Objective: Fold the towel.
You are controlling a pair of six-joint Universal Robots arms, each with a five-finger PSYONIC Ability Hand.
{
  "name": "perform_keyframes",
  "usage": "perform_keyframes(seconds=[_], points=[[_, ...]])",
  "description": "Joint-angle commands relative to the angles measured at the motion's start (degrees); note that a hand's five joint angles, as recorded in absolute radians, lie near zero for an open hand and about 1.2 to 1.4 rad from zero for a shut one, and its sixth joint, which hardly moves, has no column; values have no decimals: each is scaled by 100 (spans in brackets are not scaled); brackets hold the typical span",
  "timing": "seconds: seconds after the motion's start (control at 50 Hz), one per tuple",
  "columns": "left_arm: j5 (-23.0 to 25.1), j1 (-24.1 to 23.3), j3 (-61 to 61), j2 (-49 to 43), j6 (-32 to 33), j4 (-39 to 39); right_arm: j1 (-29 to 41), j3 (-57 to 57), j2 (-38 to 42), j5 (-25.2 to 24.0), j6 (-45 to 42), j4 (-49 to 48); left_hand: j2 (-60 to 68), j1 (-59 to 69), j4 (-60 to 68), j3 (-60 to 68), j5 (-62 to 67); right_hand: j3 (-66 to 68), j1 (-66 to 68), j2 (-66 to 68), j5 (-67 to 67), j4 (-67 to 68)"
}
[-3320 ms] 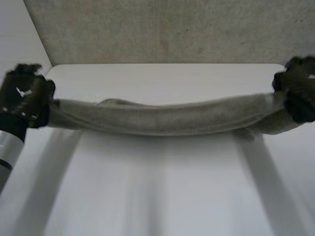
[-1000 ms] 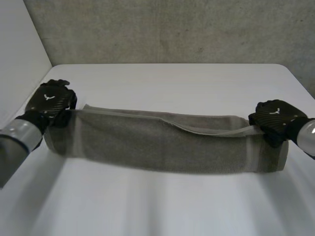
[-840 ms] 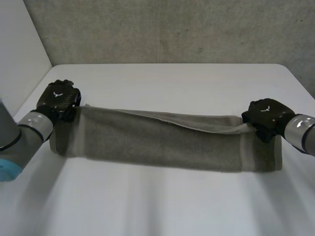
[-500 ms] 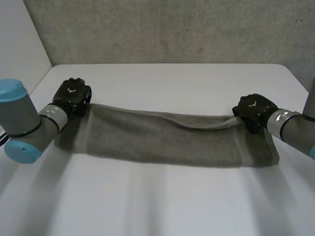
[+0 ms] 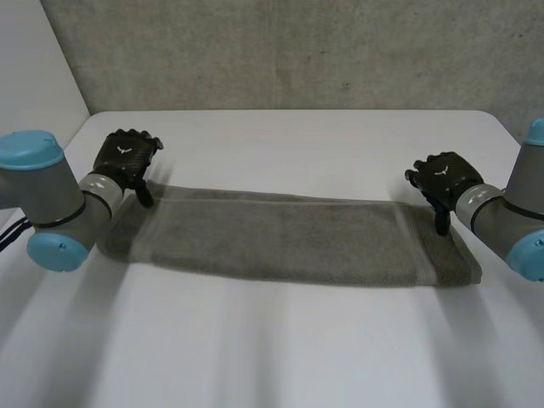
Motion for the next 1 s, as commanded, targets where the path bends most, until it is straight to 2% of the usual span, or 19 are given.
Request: perform_keyframes(seconds=[0.02,0.16,0.26,0.42,0.52,0.6,0.72,0.86,1.0], points=[[-78,-27,-54,294,-15,-106,24,198,-545,65,218,15,-383,-635,-376,-331,-221,-303,-368,-437,-362,-435],[-25,17,-641,1154,-24,-282,-37,1171,-1747,-5,693,41,-232,-484,-376,-331,-70,-303,-368,-437,-362,-435],[-7,114,-1151,1489,-7,-194,-28,1874,-2153,-14,711,15,-215,-467,-376,-331,-53,-303,-368,-437,-362,-435],[1,430,-1390,1280,28,-202,-37,2605,-2330,-14,702,-3,-198,-450,-376,-331,-36,-303,-368,-437,-362,-435],[1,579,-1355,1069,317,-168,-28,2790,-2321,-14,711,-12,-114,-366,-376,-331,48,-303,-368,-437,-362,-435],[19,729,-987,700,730,-202,-37,2826,-2294,-14,719,-29,120,-132,-376,-331,282,-303,-368,-437,-362,-435],[151,721,-212,154,855,-431,-37,2931,-2250,-14,728,-249,475,222,-376,-331,637,-303,-368,-437,-362,-435],[318,694,1236,-732,864,-1756,-28,2984,-2189,-40,728,-328,509,256,-376,-331,671,-303,-368,-437,-362,-435],[318,677,1747,-1015,837,-2022,-37,2984,-2145,-75,728,-328,509,256,-376,-331,671,-303,-368,-437,-362,-435]])
